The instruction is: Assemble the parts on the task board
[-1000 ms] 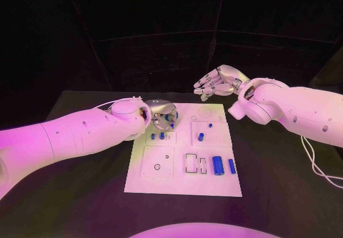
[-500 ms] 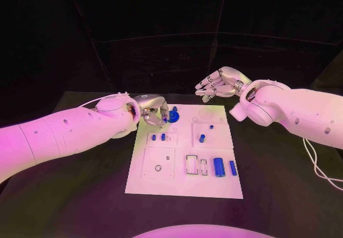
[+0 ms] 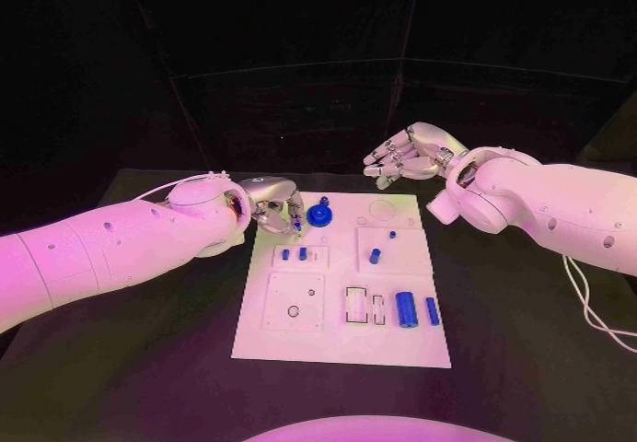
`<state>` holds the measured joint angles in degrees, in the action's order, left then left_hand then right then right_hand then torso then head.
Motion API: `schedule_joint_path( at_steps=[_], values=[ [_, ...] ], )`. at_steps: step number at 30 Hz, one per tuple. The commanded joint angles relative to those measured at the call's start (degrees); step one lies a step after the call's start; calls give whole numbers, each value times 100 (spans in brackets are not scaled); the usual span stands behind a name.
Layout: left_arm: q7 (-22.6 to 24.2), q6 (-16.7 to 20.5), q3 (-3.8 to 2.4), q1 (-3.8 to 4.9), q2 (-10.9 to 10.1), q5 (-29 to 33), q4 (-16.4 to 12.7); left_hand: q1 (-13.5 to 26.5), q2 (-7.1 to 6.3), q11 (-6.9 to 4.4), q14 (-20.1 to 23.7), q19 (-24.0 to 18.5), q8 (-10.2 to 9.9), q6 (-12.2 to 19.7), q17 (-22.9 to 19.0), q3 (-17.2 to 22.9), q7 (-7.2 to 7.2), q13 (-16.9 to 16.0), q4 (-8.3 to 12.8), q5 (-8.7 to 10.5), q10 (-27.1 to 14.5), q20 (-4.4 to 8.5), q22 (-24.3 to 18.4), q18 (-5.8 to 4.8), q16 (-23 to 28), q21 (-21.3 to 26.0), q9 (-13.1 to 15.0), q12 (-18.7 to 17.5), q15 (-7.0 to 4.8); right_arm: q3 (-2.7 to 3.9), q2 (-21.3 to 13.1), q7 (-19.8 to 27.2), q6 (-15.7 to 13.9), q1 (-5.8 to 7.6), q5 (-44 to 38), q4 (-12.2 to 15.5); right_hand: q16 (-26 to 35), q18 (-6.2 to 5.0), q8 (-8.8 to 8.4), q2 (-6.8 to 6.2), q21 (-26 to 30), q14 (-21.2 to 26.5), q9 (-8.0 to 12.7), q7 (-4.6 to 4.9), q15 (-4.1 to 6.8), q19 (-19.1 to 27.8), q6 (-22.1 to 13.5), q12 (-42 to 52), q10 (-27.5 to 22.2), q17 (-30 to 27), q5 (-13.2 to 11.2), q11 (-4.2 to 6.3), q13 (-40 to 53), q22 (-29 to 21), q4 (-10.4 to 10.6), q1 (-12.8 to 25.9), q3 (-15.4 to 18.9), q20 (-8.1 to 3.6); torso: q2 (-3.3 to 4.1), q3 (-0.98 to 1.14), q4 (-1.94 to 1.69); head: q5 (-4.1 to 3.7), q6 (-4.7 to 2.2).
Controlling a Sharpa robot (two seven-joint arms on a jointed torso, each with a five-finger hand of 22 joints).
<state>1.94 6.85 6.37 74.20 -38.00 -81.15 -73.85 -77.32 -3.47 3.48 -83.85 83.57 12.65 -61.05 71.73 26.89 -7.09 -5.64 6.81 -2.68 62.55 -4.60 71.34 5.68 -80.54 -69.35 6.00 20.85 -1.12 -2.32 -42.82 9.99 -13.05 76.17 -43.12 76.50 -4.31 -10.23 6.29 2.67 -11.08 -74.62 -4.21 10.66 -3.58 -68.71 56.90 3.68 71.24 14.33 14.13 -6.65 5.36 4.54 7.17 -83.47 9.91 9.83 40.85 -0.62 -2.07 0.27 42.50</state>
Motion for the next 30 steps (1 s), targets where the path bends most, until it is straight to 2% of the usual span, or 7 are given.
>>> schedule_joint_path(
  at_steps=[1, 30],
  values=[
    [-4, -189, -4, 1, 10, 48, 18, 26, -12, 7, -246, -7, -32, -25, -4, 16, -34, 8, 12, -8, 31, 14, 0, -94, -15, -15, -7, -27, -7, 3, -2, 59, -34, 10, -4, 6, 38, -30, 29, 51, 23, 33, 0, 7, -11, -41, 27, 23, -40, -9, 11, -8, -6, -6, -20, 8, 8, -10, 0, 3, 2, 1, 3],
    [-17, -354, 6, -73, 165, 49, 213, 72, -42, 9, -236, -17, -59, -30, -36, 7, -34, 15, 3, -8, 45, 12, -13, -89, -2, 5, -8, -66, -6, 3, -15, 71, -66, 10, -4, 18, 38, -31, 29, 54, 28, 34, 1, 6, -11, -43, 25, 23, -41, -10, 13, -7, -9, -9, -24, 2, 9, -11, 1, 2, 0, -8, 22]
  ],
)
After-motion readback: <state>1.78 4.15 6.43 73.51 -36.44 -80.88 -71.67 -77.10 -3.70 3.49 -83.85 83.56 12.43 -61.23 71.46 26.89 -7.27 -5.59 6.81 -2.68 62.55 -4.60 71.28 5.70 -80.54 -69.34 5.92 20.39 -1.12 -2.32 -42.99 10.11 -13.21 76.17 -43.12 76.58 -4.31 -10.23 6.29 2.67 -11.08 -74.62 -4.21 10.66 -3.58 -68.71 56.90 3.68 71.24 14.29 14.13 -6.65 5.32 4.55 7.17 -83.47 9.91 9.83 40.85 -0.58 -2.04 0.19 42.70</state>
